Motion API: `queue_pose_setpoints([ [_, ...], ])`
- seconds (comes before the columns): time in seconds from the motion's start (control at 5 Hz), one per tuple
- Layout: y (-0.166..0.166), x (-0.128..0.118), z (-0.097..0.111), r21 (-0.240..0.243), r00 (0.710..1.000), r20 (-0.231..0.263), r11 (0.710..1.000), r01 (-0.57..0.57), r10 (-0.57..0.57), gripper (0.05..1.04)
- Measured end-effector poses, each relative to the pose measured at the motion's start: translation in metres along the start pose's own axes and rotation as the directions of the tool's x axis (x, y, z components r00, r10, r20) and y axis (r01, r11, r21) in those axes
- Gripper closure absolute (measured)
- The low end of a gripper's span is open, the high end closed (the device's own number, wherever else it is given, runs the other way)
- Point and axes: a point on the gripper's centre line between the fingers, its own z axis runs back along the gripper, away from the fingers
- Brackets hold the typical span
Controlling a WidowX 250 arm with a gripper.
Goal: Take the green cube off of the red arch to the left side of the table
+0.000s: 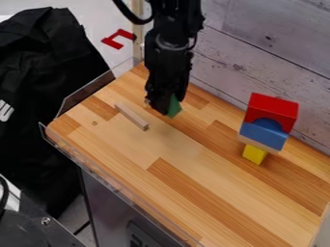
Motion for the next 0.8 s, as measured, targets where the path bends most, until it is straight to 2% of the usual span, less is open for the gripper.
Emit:
queue_pose_setpoints([
  [0.4, 0.001, 0.004, -0.021, 0.016, 0.998, -0.007, 0.998, -0.062, 0.062, 0.531],
  [0.6, -0.001, 0.005, -0.024, 0.018, 0.999, -0.009, 0.999, -0.035, 0.036, 0.531],
  [0.8, -0.006, 0.003, -0.024, -0.008, 1.0, -0.024, 1.0, 0.007, -0.007, 0.531],
])
